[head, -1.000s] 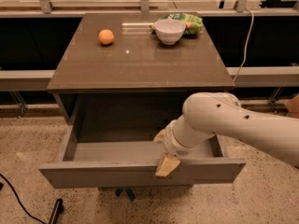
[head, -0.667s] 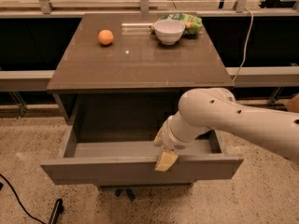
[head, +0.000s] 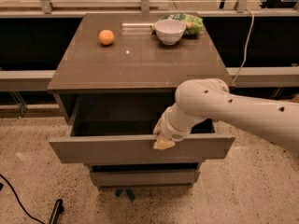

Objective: Close top drawer

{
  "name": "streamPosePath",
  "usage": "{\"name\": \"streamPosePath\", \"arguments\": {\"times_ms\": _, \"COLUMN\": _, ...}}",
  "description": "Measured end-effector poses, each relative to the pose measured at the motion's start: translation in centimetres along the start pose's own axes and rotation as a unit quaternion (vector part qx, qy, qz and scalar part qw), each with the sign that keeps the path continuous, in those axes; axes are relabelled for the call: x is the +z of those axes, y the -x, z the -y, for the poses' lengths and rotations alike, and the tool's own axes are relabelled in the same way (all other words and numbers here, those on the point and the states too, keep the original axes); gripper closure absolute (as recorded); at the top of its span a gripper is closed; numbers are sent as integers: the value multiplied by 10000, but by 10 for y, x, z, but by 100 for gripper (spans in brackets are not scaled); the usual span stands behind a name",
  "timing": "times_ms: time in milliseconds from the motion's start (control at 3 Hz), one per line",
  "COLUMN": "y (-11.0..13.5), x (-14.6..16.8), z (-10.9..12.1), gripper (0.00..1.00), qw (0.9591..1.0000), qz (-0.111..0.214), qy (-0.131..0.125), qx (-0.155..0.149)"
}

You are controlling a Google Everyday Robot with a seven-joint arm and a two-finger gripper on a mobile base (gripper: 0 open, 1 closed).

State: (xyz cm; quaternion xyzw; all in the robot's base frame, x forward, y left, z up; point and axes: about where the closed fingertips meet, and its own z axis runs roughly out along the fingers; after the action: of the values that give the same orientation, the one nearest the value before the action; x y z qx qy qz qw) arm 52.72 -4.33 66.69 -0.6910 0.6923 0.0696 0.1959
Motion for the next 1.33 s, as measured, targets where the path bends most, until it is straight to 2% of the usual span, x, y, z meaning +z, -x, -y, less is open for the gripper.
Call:
{"name": "streamPosePath", "arguments": {"times_ms": 333, "y": -4, "x": 5, "z": 33, "gripper": 56, "qw": 9999, "qz": -72, "qy": -98, "qx": 110}}
{"name": "streamPosePath", "arguments": {"times_ms": 1000, "y": -11, "x": 9, "z": 79, "gripper": 56, "qw": 9992, "qz": -188, "qy": -245, "qx": 263}}
{"name": "streamPosePath", "arguments": {"times_ms": 1333, "y": -13, "x": 9, "z": 86, "gripper": 56, "qw": 9990, "qz": -197, "qy": -284, "qx": 291}}
